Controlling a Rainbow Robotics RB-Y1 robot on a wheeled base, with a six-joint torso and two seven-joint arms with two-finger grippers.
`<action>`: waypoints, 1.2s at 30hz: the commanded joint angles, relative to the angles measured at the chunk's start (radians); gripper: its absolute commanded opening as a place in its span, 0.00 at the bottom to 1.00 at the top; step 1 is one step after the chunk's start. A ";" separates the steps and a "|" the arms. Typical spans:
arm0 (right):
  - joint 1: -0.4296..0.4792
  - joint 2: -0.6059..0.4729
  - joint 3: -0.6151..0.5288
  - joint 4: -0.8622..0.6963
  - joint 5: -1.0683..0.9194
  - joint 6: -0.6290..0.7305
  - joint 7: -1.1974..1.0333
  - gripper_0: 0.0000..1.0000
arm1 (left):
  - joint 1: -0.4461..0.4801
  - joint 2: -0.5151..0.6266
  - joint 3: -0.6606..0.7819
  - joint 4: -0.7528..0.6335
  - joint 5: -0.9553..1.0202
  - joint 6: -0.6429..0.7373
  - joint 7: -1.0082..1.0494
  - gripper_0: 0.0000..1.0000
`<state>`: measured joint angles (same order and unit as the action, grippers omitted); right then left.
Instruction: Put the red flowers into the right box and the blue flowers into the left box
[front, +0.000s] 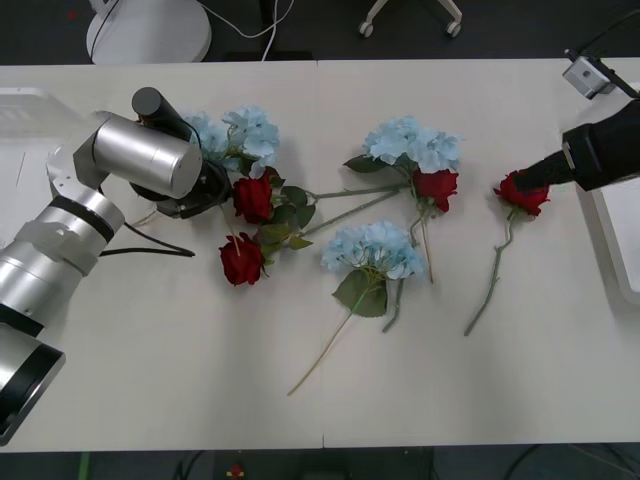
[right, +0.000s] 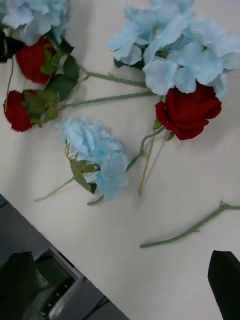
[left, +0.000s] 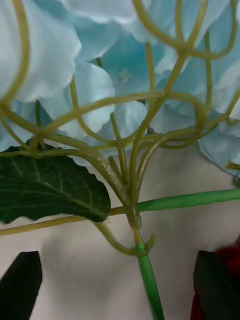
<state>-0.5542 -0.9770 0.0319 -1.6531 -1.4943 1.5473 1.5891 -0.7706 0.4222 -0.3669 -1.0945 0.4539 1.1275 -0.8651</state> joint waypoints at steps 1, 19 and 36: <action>-0.067 0.043 0.060 0.001 0.115 -0.035 -0.155 1.00 | -0.053 -0.011 -0.043 0.010 -0.014 -0.035 0.020 0.00; -0.099 0.236 0.097 0.245 0.537 -0.006 -0.511 1.00 | -0.042 0.079 0.230 -0.352 0.045 0.250 0.023 0.00; -0.151 0.383 0.097 0.466 0.816 -0.119 -0.595 1.00 | 0.252 0.368 0.738 -0.450 0.100 0.407 -0.485 0.00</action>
<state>-0.6607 -0.6194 0.1295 -1.2105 -0.7069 1.4570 1.0212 -0.4976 0.7299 0.3393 -1.6500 0.5843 1.5909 -1.3684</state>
